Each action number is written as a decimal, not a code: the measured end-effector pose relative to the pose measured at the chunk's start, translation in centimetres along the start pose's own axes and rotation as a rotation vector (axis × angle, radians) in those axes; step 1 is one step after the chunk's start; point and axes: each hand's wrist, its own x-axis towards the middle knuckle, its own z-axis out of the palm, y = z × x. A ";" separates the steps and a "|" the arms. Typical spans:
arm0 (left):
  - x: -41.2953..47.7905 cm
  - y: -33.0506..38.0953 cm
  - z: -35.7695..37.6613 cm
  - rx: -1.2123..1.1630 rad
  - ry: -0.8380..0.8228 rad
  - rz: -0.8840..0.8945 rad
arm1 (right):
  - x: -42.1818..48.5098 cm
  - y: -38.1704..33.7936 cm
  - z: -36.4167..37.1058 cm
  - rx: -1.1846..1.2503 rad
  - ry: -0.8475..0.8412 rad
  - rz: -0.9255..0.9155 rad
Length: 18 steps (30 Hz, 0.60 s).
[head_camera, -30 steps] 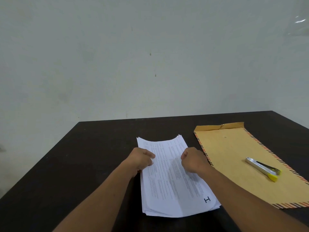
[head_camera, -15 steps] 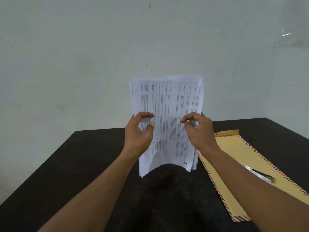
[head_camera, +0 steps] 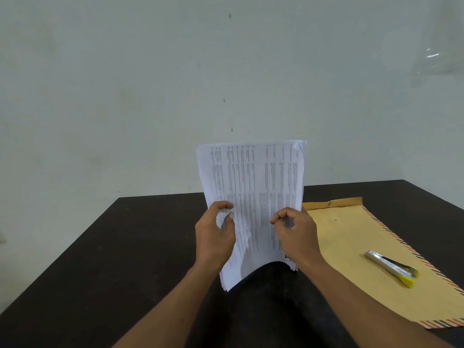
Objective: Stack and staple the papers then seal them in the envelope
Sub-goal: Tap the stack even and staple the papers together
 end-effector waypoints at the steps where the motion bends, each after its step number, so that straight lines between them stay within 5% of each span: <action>1: 0.2 0.0 -0.2 -0.001 -0.014 -0.001 | 0.2 -0.2 -0.2 0.004 -0.008 0.008; 9: 4.3 2.2 -2.5 -0.003 -0.153 -0.048 | 2.4 -1.6 -3.9 -0.115 -0.270 0.037; 12: 3.9 2.0 -2.7 0.050 -0.288 -0.029 | 4.1 -2.0 -4.7 -0.323 0.045 -0.166; 14: 3.1 1.8 -2.6 0.046 -0.392 -0.027 | 5.5 -3.4 -5.1 -0.400 0.109 -0.337; 18: 1.9 2.3 -2.1 0.036 -0.529 -0.020 | 7.5 -6.1 -4.2 -0.325 -0.237 -0.340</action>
